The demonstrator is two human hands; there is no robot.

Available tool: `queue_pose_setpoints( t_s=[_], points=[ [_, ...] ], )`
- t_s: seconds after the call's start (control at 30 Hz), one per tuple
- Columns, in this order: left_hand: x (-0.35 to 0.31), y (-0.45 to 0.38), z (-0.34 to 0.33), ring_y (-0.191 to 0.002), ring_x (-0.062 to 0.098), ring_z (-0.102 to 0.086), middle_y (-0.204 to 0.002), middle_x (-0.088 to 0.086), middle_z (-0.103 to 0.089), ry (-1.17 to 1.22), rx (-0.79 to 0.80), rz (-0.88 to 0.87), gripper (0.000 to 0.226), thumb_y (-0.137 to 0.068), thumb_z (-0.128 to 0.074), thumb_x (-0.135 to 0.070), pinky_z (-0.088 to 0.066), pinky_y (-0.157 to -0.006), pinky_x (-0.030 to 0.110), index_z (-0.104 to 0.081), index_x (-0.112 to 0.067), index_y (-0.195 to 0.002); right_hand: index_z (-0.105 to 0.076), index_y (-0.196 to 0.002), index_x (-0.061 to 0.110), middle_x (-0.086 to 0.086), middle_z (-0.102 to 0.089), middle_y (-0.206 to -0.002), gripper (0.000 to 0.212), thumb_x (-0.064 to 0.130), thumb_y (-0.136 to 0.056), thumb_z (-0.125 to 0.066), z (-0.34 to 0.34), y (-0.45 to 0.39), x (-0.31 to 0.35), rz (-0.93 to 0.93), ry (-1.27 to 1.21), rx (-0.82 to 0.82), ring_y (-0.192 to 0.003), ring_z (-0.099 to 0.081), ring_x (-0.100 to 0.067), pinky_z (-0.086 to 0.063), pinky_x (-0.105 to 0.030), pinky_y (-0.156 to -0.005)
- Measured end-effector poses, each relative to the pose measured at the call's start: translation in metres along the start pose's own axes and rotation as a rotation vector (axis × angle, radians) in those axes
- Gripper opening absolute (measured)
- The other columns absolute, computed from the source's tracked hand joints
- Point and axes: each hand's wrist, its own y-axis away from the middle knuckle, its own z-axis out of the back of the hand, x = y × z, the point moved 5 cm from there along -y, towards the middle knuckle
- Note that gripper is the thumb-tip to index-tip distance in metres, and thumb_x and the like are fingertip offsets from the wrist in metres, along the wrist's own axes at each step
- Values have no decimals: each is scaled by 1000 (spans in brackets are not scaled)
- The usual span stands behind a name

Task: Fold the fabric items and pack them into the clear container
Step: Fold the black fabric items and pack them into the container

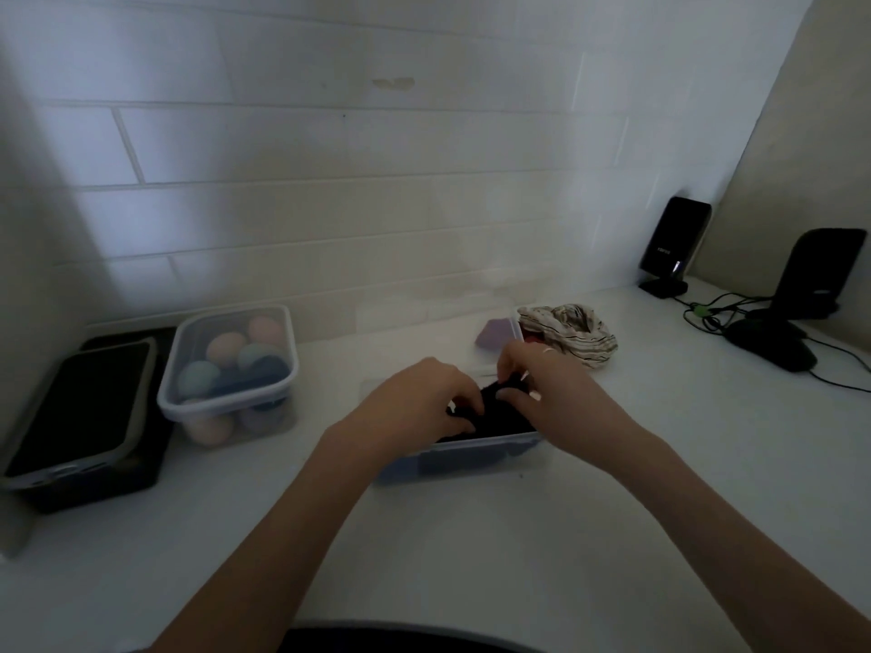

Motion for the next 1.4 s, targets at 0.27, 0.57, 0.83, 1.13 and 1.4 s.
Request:
queue_pose_setpoints(
  t_s=[0.27, 0.57, 0.83, 1.13, 1.4],
  points=[
    [0, 1, -1, -90, 14, -63, -101, -2, -71, 0, 12, 19, 22, -79, -69, -17, -54, -83, 35, -72, -23, -100, -67, -99, 24, 2, -60, -111, 16, 18, -87, -60, -2, -2, -3, -93, 411, 37, -109, -45, -22, -35, -35, -89],
    [-5, -2, -2, -93, 16, -61, -108, -2, -69, -92, 46, 12, 32, -82, -65, -18, -52, -84, 34, -67, -30, -112, -53, -122, 44, 20, -62, -117, 42, 33, -84, -66, 4, -7, -9, -25, 372, 418, -98, -43, -10, -30, -30, -84],
    [-4, -8, -11, -91, 17, -62, -105, -7, -71, -172, 135, -49, 36, -84, -59, -19, -51, -82, 34, -64, -42, -112, -59, -120, 41, 3, -69, -107, 39, 43, -81, -65, -10, -17, 8, 76, 524, 643, -93, -61, -20, -51, -30, -78],
    [-1, -16, -18, -98, 16, -61, -112, -8, -69, -201, 200, -89, 32, -86, -57, -19, -49, -89, 33, -65, -35, -113, -57, -119, 47, 7, -67, -107, 42, 53, -78, -64, -11, -20, 3, 30, 548, 674, -94, -62, -20, -53, -30, -75],
    [-1, -12, -18, -101, 16, -60, -115, -7, -67, -177, 201, -84, 31, -87, -57, -20, -46, -90, 32, -64, -34, -114, -54, -122, 50, 7, -66, -111, 42, 47, -81, -63, -8, -17, -2, -89, 490, 669, -54, -60, -11, -49, -18, -47]
  ],
)
